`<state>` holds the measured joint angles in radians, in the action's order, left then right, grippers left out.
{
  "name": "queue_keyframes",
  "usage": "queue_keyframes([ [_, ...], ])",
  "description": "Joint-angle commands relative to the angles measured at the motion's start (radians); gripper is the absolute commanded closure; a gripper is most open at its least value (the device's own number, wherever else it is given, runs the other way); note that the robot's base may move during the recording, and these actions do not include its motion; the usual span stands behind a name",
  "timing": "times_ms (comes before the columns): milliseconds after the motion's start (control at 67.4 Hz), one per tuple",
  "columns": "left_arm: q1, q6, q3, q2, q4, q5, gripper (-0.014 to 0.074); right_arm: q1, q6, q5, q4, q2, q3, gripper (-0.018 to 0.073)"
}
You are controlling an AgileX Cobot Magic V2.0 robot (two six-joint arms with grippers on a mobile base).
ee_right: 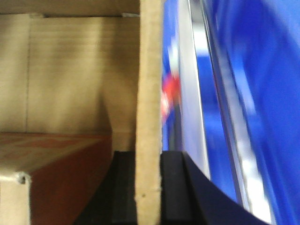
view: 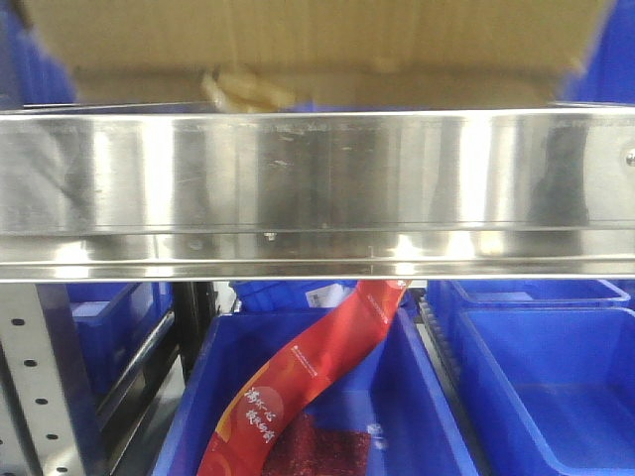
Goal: Stack two boxes on right shelf middle
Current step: 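Lower the box stack onto the middle shelf roller track with both grippers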
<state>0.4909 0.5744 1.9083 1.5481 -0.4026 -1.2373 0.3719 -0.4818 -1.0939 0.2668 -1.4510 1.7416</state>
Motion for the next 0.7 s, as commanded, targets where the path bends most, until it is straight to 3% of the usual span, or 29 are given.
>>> queue_keyframes([
  [0, -0.045, -0.029, 0.01, -0.007, 0.057, 0.025, 0.0708, -0.003, 0.0, 0.025, -0.003, -0.023, 0.027, 0.0713],
  [193, -0.1, -0.128, 0.01, 0.046, 0.21, 0.016, 0.0708, -0.003, 0.0, 0.021, -0.004, -0.07, 0.03, 0.0713],
  [386, -0.1, -0.129, 0.01, 0.08, 0.214, 0.042, 0.0708, -0.003, 0.0, 0.021, -0.004, -0.094, 0.03, 0.0693],
  [490, -0.1, -0.129, 0.01, 0.08, 0.206, 0.056, 0.0664, -0.003, 0.0, 0.016, -0.004, -0.101, 0.03, 0.0526],
  [564, -0.1, -0.13, 0.01, 0.08, 0.197, 0.071, 0.0554, -0.003, 0.0, 0.019, -0.004, -0.101, 0.03, 0.0346],
  [683, -0.1, -0.13, 0.01, 0.08, 0.197, 0.093, 0.0314, -0.003, 0.0, 0.051, -0.004, -0.101, 0.03, 0.0161],
])
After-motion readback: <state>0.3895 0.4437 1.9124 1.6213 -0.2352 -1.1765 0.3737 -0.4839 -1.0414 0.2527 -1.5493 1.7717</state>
